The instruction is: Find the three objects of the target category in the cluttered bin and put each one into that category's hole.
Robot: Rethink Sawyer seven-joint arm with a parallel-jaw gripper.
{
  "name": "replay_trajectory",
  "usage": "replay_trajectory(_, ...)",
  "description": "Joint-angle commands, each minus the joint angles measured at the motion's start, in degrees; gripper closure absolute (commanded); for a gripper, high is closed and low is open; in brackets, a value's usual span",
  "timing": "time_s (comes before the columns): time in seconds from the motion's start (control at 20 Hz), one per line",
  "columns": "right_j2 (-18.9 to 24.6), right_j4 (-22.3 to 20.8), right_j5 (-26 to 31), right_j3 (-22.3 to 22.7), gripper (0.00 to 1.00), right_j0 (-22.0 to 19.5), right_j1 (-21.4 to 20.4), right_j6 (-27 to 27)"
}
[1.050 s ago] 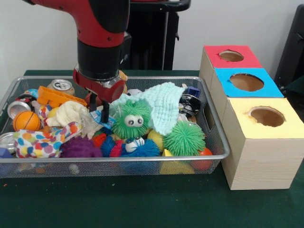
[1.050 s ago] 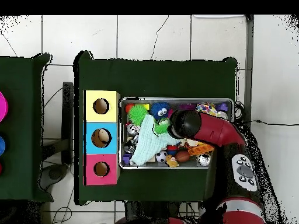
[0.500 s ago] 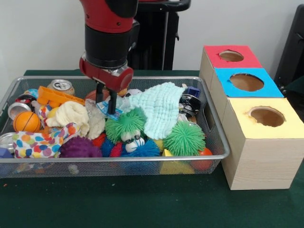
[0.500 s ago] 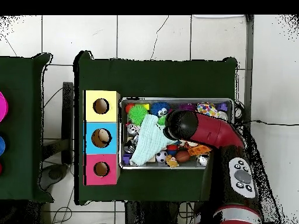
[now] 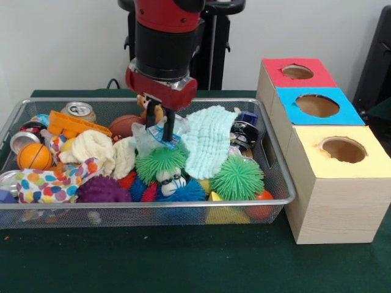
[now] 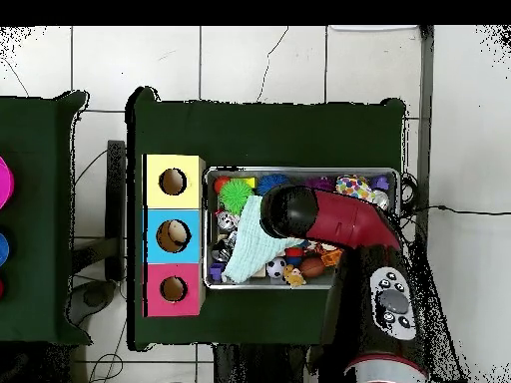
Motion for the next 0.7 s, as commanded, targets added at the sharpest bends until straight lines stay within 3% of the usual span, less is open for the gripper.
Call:
replay_trajectory(0.05,6.2,3.2,5.8,7.5,1.0,3.1,-2.5,4.4)
replay_trajectory(0.7,5.9,8.3,5.1,10.4,1.0,7.9,-5.4,7.7)
